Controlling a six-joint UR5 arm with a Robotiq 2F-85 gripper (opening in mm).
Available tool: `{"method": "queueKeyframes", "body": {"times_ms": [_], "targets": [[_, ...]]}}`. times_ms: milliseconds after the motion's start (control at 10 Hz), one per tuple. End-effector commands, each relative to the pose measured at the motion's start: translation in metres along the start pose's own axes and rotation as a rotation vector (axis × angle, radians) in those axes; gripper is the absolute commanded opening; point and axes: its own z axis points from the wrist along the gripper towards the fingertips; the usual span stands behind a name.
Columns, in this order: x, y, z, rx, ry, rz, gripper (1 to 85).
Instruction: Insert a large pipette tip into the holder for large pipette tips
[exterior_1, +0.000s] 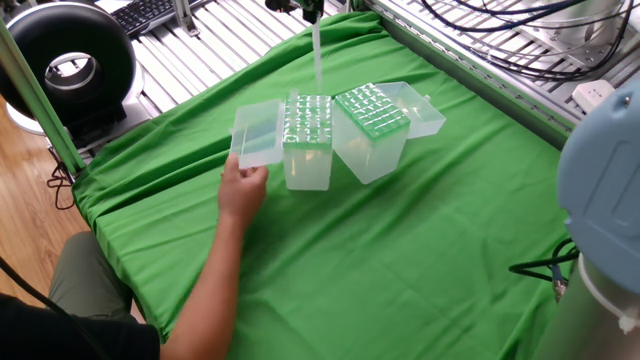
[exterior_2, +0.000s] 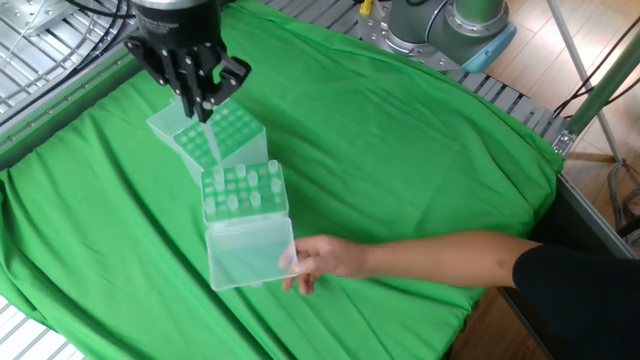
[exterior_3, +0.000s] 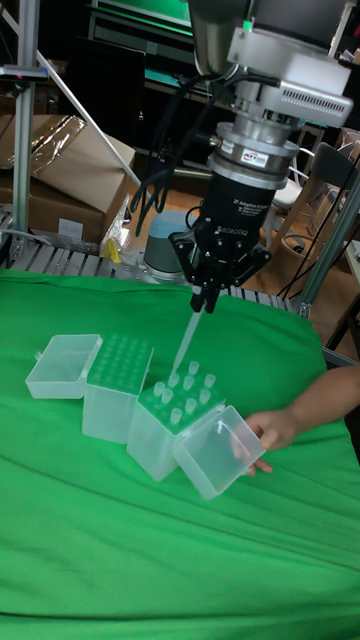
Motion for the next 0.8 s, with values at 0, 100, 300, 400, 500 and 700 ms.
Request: {"method": "queueKeyframes", "body": {"times_ms": [0, 100, 300, 400, 500, 700], "targets": [[-0.01, 0.006, 0.005, -0.009, -0.023, 0.005, 14.7], [-0.015, 0.002, 0.008, -0.001, -0.029, -0.007, 14.7], [-0.027, -0.005, 0.015, 0.003, -0.041, -0.031, 14.3], [-0.03, -0.009, 0.017, 0.007, -0.043, -0.039, 14.3], [-0.032, -0.011, 0.019, 0.007, -0.044, -0.045, 14.3], [-0.035, -0.017, 0.02, 0.013, -0.05, -0.061, 14.0]]}}
